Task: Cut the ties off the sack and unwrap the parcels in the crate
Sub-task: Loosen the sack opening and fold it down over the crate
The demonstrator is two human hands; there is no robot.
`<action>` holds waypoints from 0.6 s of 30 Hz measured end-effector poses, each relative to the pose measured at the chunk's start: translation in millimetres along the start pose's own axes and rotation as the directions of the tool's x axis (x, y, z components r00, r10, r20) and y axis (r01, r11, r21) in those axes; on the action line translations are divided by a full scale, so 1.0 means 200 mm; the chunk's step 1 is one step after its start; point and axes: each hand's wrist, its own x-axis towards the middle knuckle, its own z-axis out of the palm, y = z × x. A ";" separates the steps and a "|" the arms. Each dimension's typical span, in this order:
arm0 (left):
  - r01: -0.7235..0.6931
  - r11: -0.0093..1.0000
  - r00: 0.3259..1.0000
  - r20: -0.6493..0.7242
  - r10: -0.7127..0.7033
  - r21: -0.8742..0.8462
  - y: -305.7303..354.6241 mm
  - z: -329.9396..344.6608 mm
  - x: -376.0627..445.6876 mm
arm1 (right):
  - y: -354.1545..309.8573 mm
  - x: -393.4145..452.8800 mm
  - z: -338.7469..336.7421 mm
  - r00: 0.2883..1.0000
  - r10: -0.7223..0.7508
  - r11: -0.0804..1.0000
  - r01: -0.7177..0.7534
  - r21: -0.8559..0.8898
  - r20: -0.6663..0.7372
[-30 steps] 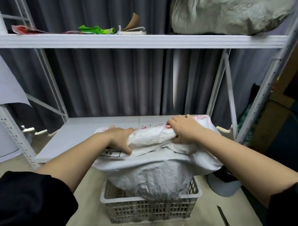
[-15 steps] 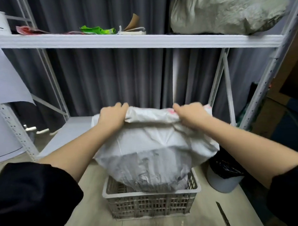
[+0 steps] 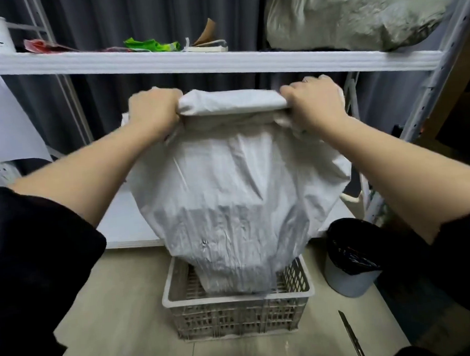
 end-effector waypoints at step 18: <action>-0.339 0.894 0.901 -0.175 0.398 0.293 -0.04 0.09 0.00 | -0.01 -0.10 0.00 0.999 -0.018 0.994 0.023 0.107 -0.043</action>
